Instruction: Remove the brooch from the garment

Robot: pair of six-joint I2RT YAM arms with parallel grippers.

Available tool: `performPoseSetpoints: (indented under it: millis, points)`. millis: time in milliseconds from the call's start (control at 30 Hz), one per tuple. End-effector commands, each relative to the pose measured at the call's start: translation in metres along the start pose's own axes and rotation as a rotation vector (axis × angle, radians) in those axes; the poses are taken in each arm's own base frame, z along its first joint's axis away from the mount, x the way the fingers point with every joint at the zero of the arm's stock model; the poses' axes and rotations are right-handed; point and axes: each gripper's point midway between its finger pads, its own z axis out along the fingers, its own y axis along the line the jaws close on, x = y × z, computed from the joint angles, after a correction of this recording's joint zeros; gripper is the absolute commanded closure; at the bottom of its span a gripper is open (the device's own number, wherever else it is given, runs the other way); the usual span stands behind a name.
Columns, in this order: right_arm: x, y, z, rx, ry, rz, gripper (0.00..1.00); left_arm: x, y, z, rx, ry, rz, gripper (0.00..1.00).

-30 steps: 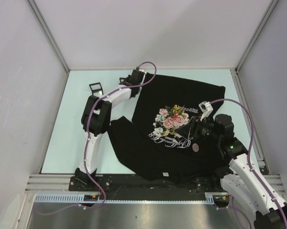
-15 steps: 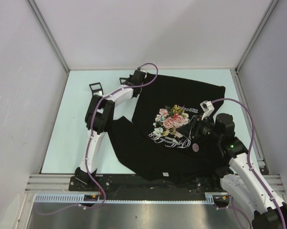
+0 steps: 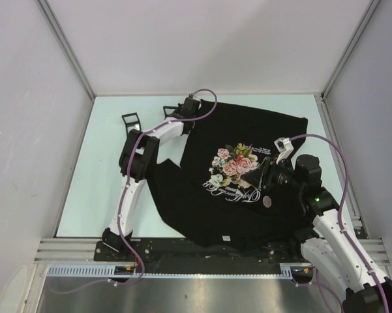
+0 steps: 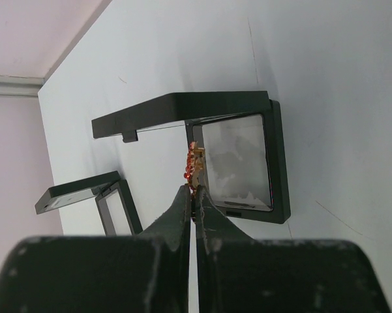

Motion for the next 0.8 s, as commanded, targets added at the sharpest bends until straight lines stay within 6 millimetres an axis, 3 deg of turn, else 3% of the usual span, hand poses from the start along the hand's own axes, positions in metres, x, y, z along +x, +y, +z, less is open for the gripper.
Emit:
performPoseSetpoints:
  millis: [0,767]
  points:
    - [-0.0031,0.0051,-0.0020,-0.024,-0.007,-0.010,0.43,-0.0191,0.0207,-0.0012,-0.063,-0.034,-0.027,1.00]
    - [-0.0046,0.0098,-0.0033,-0.057,-0.004,0.010,0.43,-0.0154,0.0141,0.0066,-0.060,-0.010,0.018,0.92]
